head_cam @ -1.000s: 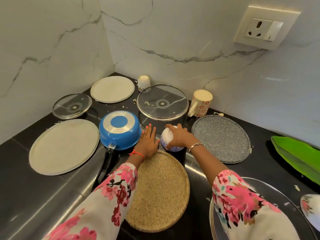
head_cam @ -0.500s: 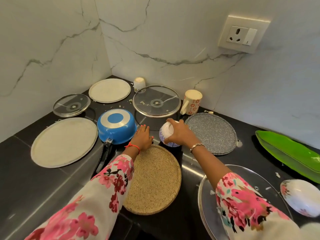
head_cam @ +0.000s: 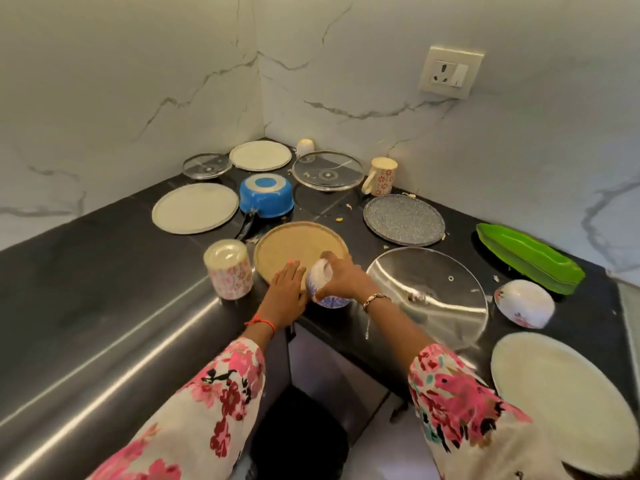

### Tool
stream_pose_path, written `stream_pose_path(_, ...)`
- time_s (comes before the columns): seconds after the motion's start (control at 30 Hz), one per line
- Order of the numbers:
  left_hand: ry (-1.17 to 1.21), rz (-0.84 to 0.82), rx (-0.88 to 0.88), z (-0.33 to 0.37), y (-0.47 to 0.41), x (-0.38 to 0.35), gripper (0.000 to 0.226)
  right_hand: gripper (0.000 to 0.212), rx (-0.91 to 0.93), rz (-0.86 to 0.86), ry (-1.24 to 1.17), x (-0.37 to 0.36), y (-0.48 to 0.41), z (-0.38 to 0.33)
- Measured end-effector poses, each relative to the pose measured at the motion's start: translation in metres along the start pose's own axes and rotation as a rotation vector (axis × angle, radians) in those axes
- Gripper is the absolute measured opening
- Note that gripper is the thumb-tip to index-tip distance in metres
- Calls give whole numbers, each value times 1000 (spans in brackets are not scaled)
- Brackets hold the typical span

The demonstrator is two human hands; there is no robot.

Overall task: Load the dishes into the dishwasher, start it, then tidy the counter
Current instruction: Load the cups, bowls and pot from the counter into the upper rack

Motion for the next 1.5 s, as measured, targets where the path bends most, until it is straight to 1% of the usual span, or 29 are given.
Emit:
stream_pose_path(0.07, 32, 3, -16, 2, 45, -9, 61, 95, 40, -18, -2, -22, 34, -8)
stream_pose_path(0.13, 21, 1, -3, 1, 85, -18, 69, 94, 64, -10, 3, -42, 66, -13)
stream_pose_path(0.2, 18, -1, -2, 1, 130, -30, 85, 94, 54, -3, -12, -65, 104, -14)
stream_pose_path(0.27, 9, -19, -2, -2, 178, -47, 89, 94, 12, 25, -34, -90, 144, -13)
stream_pose_path(0.37, -1, -43, -4, -8, 248, -75, 85, 93, -57, 57, -80, -134, 206, -10)
stream_pose_path(0.47, -33, -162, -12, -10, 317, -107, 77, 91, -155, 63, -113, -188, 276, -4)
stream_pose_path(0.57, -98, -223, -38, -1, 391, -132, 64, 92, -261, 4, -122, -246, 355, 2)
stream_pose_path(0.67, -119, -312, -91, 17, 464, -154, 62, 91, -337, -37, -130, -291, 429, 9)
stream_pose_path(0.8, -224, -390, -187, 41, 538, -180, 62, 90, -438, -50, -197, -336, 517, 19)
stream_pose_path(0.87, -254, -421, -230, 59, 569, -194, 62, 92, -471, -57, -215, -356, 557, 25)
stream_pose_path(1.0, -276, -500, -250, 93, 615, -224, 62, 94, -555, -74, -237, -390, 628, 46)
stream_pose_path(1.17, -281, -603, -353, 155, 668, -278, 61, 93, -643, -57, -257, -410, 718, 89)
stream_pose_path(1.27, -248, -634, -346, 201, 700, -316, 63, 93, -678, -41, -265, -415, 782, 129)
stream_pose_path(1.33, -161, -668, -340, 225, 715, -330, 71, 87, -691, -14, -267, -414, 811, 148)
stream_pose_path(1.4, -101, -705, -378, 267, 734, -351, 80, 86, -721, 3, -250, -412, 850, 177)
stream_pose_path(1.5, -87, -714, -401, 314, 752, -374, 78, 88, -778, -4, -245, -412, 901, 215)
Point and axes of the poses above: each hand's wrist, its own y-axis away from the middle knuckle, its own x-axis out of the back of the hand, z = x × y, the point moved 10 cm from there along -y, towards the middle knuckle, and after that the axes turned 10 degrees about y, right-handed, at the moved point
